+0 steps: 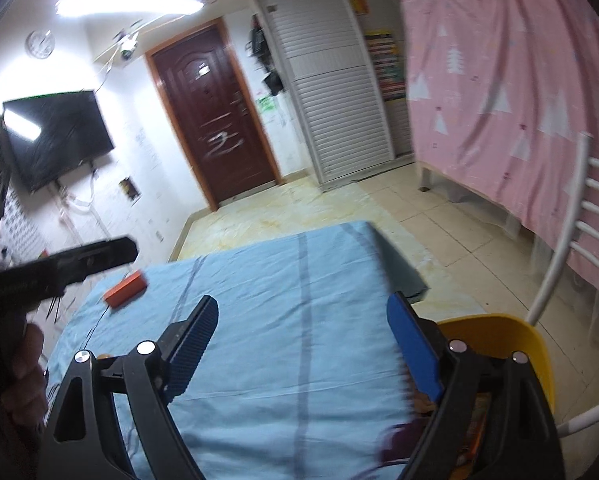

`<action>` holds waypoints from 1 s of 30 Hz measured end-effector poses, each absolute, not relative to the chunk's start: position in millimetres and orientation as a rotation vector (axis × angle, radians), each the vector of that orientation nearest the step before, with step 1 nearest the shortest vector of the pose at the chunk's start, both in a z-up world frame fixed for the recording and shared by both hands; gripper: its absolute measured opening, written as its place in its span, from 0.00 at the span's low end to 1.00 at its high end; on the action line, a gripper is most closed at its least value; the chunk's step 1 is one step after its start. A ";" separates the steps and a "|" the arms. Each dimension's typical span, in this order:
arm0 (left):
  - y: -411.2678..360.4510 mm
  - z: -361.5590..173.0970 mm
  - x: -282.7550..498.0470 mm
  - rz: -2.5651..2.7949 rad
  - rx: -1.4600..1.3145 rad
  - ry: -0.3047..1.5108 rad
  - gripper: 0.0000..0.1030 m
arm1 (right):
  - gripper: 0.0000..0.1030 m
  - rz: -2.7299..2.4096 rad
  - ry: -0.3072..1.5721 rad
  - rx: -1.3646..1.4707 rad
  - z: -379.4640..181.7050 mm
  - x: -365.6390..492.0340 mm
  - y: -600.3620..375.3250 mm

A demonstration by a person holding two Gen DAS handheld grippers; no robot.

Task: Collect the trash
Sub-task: 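Move both open tools back over the orange block and yellow lid, then grasp the orange block with the left tool while the right tool grasps the yellow lid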

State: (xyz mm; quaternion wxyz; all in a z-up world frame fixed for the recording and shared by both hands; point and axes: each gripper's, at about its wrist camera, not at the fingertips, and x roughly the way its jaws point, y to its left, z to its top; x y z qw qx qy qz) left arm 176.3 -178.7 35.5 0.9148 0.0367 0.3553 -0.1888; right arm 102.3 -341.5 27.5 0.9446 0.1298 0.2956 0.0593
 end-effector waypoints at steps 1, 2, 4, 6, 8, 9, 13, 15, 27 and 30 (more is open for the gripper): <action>-172.4 35.3 178.4 -0.380 0.071 0.733 0.66 | 0.77 0.132 0.607 0.256 27.8 104.5 -335.9; -163.8 34.3 181.2 -0.365 0.066 0.735 0.66 | 0.77 0.150 0.614 0.241 27.7 106.3 -324.6; -150.5 32.6 185.5 -0.344 0.059 0.738 0.66 | 0.78 0.182 0.627 0.213 27.3 109.1 -305.5; -134.8 31.0 190.7 -0.322 0.052 0.744 0.66 | 0.78 0.207 0.639 0.192 26.8 112.9 -290.1; -118.2 28.7 196.9 -0.301 0.047 0.755 0.66 | 0.78 0.238 0.653 0.170 25.1 115.2 -272.6; -110.1 27.3 201.1 -0.293 0.044 0.763 0.66 | 0.78 0.252 0.660 0.161 24.2 116.2 -264.7; -79.1 20.8 220.5 -0.250 0.039 0.805 0.66 | 0.79 0.306 0.689 0.132 19.0 118.6 -233.9; -64.0 16.2 230.3 -0.230 0.047 0.826 0.66 | 0.79 0.330 0.703 0.120 16.3 119.8 -221.0; -14.9 -20.4 282.5 -0.219 0.120 0.943 0.69 | 0.79 0.456 0.765 0.101 6.2 125.1 -168.3; -13.8 -32.8 290.3 -0.222 0.150 0.964 0.69 | 0.79 0.511 0.785 0.087 2.6 123.9 -148.7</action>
